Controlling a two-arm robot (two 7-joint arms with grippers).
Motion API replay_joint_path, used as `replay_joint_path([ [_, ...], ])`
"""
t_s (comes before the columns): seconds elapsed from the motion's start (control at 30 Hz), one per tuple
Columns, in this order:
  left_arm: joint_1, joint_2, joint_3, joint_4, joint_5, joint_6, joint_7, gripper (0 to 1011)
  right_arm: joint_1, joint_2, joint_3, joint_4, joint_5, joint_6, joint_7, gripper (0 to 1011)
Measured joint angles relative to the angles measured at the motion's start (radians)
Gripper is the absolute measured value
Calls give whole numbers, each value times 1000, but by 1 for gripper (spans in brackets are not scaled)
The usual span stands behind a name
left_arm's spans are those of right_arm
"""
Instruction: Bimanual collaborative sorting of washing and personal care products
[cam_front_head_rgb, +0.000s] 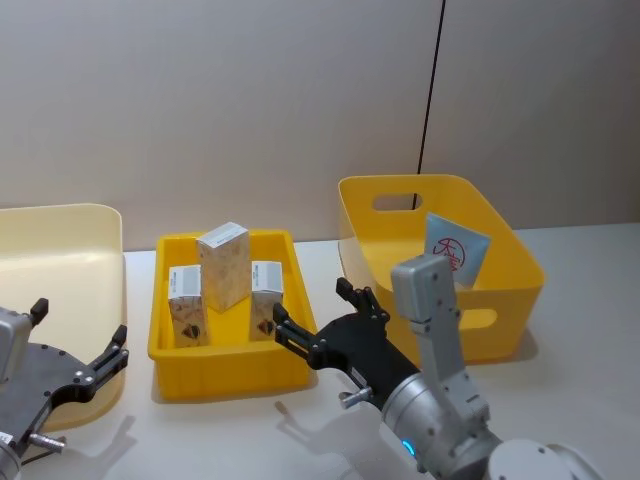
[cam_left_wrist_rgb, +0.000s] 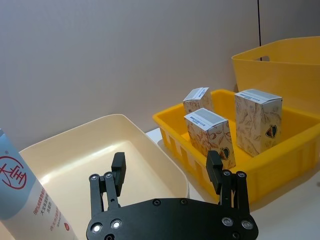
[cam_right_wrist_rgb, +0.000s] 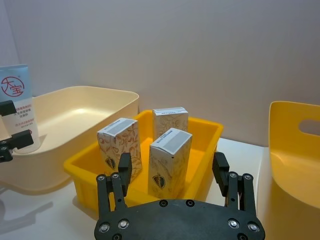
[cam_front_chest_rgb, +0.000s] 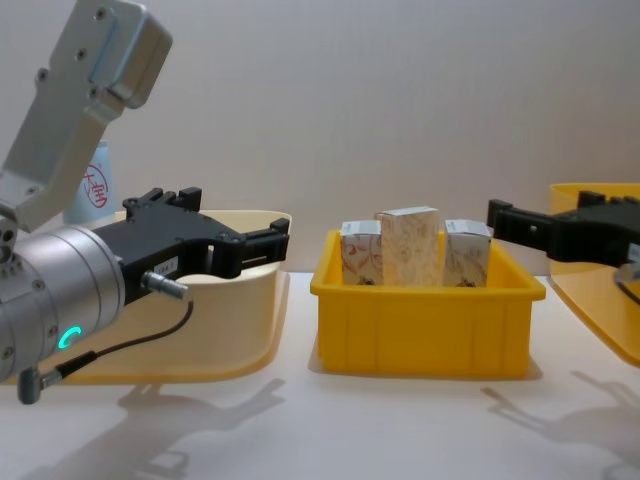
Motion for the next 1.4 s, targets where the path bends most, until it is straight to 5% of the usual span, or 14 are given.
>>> replay_joint_path([
  [0.63, 0, 0, 0, 0, 0, 0, 0, 1003, 98, -85, -44, 94, -61, 69, -54, 1001],
  [1.4, 0, 0, 0, 0, 0, 0, 0, 1004, 162, -165, -46, 207, -108, 103, -117, 1001],
])
